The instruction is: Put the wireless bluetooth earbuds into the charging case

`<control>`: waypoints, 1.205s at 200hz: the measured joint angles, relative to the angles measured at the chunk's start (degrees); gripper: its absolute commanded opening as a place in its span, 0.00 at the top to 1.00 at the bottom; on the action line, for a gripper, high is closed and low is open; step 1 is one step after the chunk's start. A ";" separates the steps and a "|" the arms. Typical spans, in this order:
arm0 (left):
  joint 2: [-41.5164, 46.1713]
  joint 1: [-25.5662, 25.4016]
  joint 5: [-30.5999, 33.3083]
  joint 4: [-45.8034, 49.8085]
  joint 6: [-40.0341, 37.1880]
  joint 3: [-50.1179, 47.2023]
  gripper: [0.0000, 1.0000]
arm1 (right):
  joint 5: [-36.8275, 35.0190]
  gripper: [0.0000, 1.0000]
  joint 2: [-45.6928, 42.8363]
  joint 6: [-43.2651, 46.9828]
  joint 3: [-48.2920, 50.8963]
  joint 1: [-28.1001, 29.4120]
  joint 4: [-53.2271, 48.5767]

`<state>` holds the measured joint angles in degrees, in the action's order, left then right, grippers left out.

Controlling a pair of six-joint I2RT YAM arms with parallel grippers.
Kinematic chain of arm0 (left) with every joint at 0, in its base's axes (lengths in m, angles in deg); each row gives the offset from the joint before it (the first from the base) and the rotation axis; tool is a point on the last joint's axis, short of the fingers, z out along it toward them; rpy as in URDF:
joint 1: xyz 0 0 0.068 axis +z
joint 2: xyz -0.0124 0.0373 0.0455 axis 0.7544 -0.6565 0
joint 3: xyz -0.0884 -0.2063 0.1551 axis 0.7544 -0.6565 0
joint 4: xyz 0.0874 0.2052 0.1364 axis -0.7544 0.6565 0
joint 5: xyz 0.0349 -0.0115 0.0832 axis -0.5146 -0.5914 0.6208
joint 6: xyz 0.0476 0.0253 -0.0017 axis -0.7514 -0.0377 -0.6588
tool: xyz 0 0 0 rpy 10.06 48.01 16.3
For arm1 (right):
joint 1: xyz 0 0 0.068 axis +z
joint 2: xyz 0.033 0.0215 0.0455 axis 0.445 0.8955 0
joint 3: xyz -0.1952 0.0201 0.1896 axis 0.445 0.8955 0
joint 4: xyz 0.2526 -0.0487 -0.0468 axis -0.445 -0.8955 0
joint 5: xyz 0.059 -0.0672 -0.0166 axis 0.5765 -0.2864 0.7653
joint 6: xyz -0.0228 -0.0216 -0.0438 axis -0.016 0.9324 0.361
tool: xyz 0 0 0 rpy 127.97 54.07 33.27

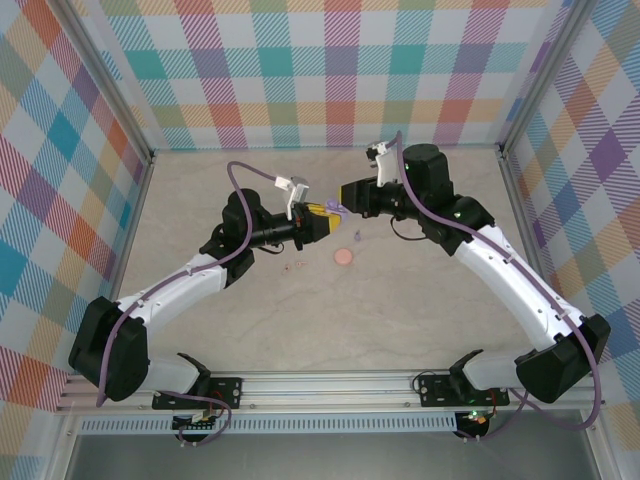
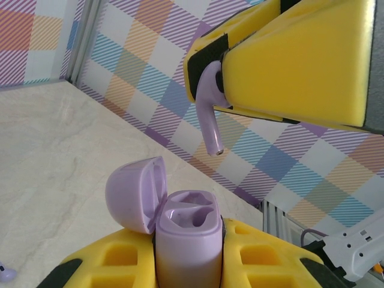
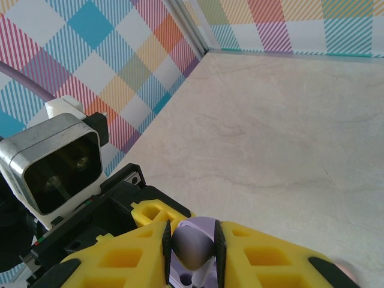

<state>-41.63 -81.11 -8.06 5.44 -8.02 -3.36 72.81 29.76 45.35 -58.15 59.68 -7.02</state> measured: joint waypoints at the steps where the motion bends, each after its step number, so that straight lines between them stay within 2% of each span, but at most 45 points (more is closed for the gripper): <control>1: 0.00 0.00 0.00 0.00 0.00 0.00 0.88 | 0.00 0.73 0.00 0.00 0.00 0.02 0.00; 241: 0.00 -0.02 1.49 -1.95 2.75 0.00 0.89 | 0.02 0.73 1.14 0.04 0.00 0.98 -0.11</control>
<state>-41.63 -81.13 -6.57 3.49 -5.27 -3.36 72.83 30.90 45.40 -58.15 60.66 -7.13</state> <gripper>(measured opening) 0.218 0.265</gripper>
